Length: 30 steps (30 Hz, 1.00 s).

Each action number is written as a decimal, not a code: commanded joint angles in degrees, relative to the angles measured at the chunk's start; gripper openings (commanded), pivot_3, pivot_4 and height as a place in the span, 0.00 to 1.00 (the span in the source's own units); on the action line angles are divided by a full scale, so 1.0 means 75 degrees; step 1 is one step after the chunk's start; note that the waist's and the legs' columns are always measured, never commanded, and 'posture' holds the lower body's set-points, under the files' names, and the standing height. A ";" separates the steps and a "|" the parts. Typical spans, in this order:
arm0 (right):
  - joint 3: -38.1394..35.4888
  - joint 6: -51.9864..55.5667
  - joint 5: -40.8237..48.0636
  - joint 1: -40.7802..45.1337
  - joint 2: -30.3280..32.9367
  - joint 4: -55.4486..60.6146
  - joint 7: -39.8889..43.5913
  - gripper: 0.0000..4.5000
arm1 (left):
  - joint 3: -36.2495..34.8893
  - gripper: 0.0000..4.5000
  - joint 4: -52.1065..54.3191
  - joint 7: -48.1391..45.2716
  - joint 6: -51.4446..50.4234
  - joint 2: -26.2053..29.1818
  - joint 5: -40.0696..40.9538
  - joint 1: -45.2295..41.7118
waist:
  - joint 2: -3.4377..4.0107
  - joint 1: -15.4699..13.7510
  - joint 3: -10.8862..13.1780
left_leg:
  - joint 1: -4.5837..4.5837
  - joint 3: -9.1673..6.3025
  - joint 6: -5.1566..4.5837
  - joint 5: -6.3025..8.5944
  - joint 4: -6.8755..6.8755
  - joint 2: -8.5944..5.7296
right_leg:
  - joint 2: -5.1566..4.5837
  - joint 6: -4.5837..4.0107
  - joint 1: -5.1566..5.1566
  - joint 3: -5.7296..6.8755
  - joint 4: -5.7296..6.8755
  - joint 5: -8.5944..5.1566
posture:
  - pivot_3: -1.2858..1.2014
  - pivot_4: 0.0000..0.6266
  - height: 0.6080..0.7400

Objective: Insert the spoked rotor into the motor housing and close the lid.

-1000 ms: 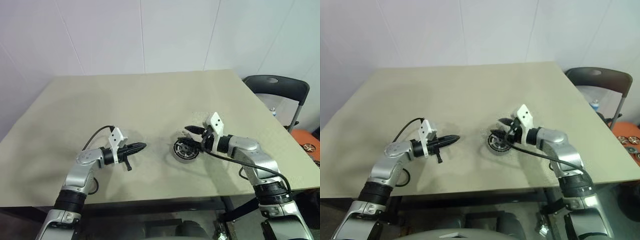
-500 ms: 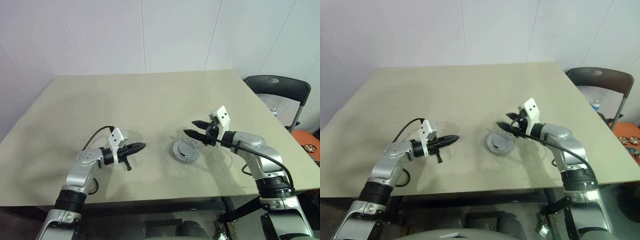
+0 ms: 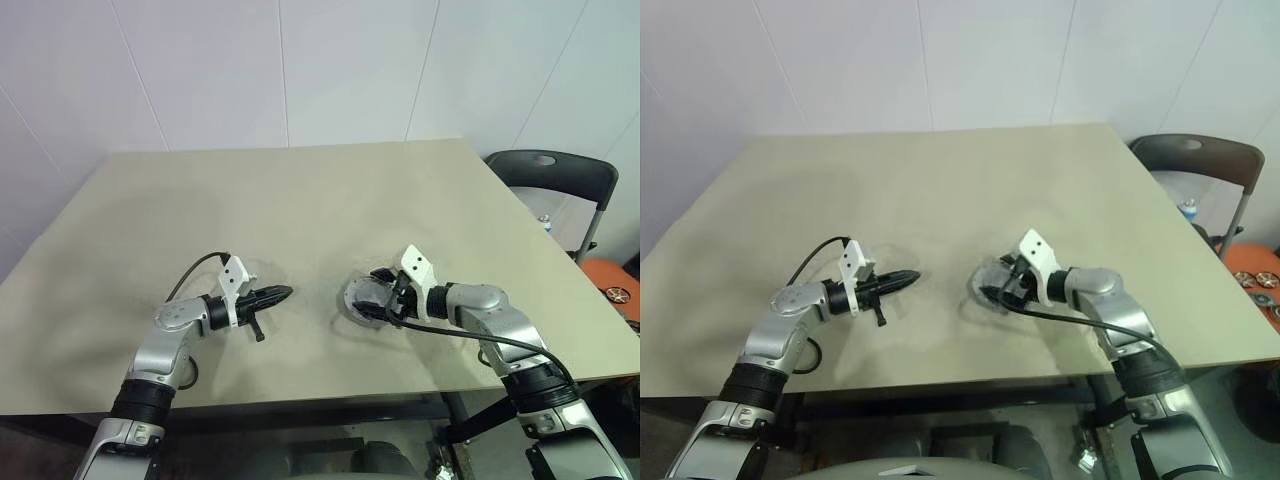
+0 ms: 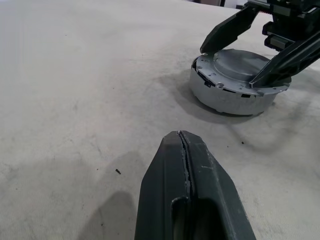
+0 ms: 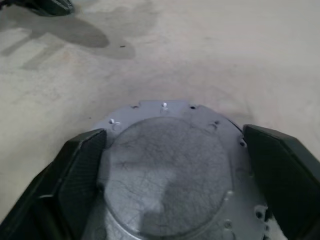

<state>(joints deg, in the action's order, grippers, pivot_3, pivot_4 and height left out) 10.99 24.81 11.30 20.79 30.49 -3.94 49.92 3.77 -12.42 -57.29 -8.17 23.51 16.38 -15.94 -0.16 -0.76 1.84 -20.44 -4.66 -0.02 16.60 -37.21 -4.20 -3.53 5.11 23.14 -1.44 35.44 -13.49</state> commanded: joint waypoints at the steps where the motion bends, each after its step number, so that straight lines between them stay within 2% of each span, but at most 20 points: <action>1: 0.0218 -0.0120 -0.0335 0.0005 0.0144 -0.0065 0.0073 0.99 | -0.0072 0.00 0.0136 0.0016 0.0125 0.0049 0.0021 -0.0094 | -0.0001 -0.0002 -0.0002 | 0.0001 0.0000 0.0000 0.0000 -0.0001 0.0000 | 0.0000 0.0000 -0.0002 0.0000 0.0000 0.0000 | 0.52 0.00 1.00; 4: 0.0174 -0.0170 -0.0351 0.0010 0.0052 -0.0140 0.0023 0.99 | -0.0068 0.00 0.0133 0.0024 0.0137 0.0048 0.0011 -0.0090 | -0.0003 -0.0002 -0.0003 | 0.0009 0.0000 0.0000 0.0000 -0.0004 0.0000 | 0.0000 -0.0001 -0.0011 0.0000 0.0001 0.0000 | 0.52 0.00 1.00; 8: 0.0126 -0.0127 -0.0234 -0.0028 -0.0045 -0.0003 0.0063 0.72 | -0.0055 0.00 0.0170 0.0022 0.0135 0.0048 0.0011 -0.0073 | -0.0005 -0.0002 -0.0004 | 0.0011 0.0000 0.0000 0.0000 -0.0010 0.0000 | 0.0000 -0.0001 -0.0013 0.0000 0.0003 0.0000 | 0.52 0.00 1.00; 11: 0.0080 -0.0068 -0.0109 -0.0047 -0.0084 0.0013 0.0151 0.71 | -0.0046 0.00 0.0148 0.0027 0.0141 0.0032 0.0004 -0.0102 | -0.0005 -0.0002 -0.0004 | 0.0011 0.0000 0.0000 0.0000 -0.0009 0.0000 | 0.0000 -0.0001 -0.0013 0.0000 0.0003 0.0000 | 0.52 0.00 1.00; 17: -0.0667 0.0348 0.0678 0.0190 -0.0267 -0.0100 0.0255 0.71 | -0.0048 0.00 0.0147 0.0034 0.0135 0.0017 0.0011 -0.0123 | -0.0004 0.0003 -0.0003 | 0.0004 -0.0001 0.0000 0.0000 -0.0006 0.0000 | 0.0000 0.0000 -0.0005 -0.0001 0.0002 0.0000 | 0.52 0.00 1.00; 22: -0.0593 0.0284 0.0552 0.0173 -0.0139 -0.0229 0.0379 0.71 | -0.0045 0.00 0.0144 0.0012 0.0116 0.0011 0.0031 -0.0132 | -0.0004 -0.0010 -0.0003 | 0.0001 -0.0001 0.0000 0.0000 -0.0004 0.0000 | -0.0001 0.0000 -0.0004 0.0000 0.0001 0.0000 | 0.52 0.00 1.00; 30: -0.0251 -0.0318 -0.0148 -0.0003 -0.0235 -0.0219 -0.0050 0.71 | -0.0053 0.00 0.0204 -0.0003 0.0095 0.0026 0.0054 -0.0107 | -0.0004 -0.0002 -0.0003 | 0.0004 0.0000 0.0000 0.0000 -0.0006 -0.0001 | -0.0001 0.0000 -0.0005 0.0000 0.0003 0.0000 | 0.52 0.00 1.00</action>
<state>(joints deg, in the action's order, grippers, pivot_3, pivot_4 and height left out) 9.47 23.24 11.17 20.61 28.84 -6.03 50.86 3.76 -12.41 -57.26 -8.08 23.49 16.37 -15.94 -0.19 -0.78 1.81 -20.40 -4.66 -0.02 16.60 -37.25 -4.20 -3.54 5.11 23.10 -1.44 35.46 -13.49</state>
